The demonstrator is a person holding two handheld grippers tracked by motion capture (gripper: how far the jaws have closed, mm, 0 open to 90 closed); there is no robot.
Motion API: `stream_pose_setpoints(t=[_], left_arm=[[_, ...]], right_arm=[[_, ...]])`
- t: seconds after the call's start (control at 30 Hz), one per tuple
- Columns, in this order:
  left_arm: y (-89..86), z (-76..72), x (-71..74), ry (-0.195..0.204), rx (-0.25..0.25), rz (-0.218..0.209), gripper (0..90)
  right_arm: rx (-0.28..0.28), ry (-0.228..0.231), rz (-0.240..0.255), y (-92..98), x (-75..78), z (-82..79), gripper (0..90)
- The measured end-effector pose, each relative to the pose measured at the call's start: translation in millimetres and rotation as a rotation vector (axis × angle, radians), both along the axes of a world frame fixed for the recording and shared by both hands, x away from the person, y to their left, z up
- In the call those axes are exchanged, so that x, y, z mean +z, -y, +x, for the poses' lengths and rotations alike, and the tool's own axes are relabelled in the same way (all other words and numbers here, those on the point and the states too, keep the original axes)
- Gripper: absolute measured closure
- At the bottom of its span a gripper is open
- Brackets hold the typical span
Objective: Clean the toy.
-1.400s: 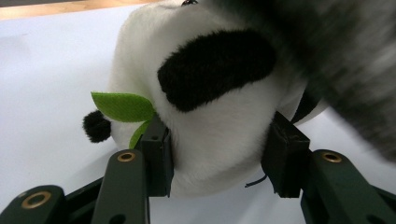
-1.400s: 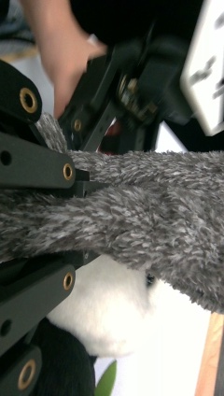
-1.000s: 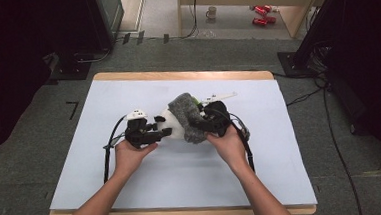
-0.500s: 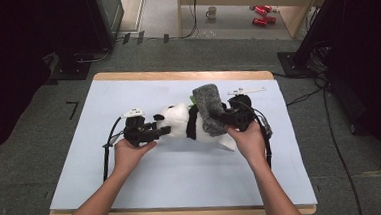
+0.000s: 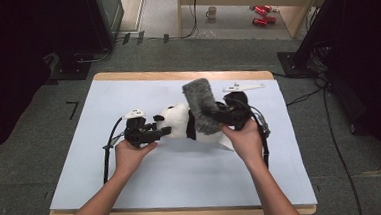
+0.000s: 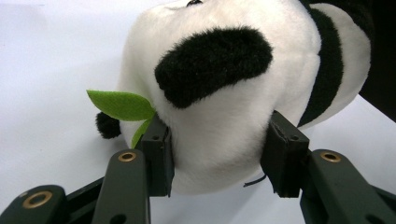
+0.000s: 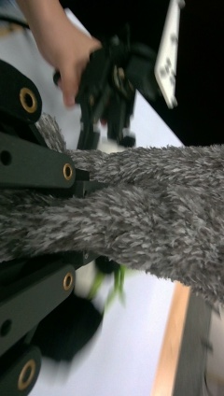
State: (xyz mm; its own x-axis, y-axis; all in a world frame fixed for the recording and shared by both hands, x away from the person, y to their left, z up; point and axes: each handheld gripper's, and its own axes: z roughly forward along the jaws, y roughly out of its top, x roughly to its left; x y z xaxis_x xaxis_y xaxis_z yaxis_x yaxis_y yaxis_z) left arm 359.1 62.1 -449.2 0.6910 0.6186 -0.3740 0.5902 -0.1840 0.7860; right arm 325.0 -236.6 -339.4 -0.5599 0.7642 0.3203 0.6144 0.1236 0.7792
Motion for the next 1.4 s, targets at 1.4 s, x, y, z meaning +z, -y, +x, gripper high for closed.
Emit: stream_pose_setpoints(t=[1.4], left_arm=[[1.5,4.7,-0.9,0.004,-0.030,0.007,51.7]], right_arm=[[-0.101,-0.082,0.001,45.2,-37.9,17.7,78.5]])
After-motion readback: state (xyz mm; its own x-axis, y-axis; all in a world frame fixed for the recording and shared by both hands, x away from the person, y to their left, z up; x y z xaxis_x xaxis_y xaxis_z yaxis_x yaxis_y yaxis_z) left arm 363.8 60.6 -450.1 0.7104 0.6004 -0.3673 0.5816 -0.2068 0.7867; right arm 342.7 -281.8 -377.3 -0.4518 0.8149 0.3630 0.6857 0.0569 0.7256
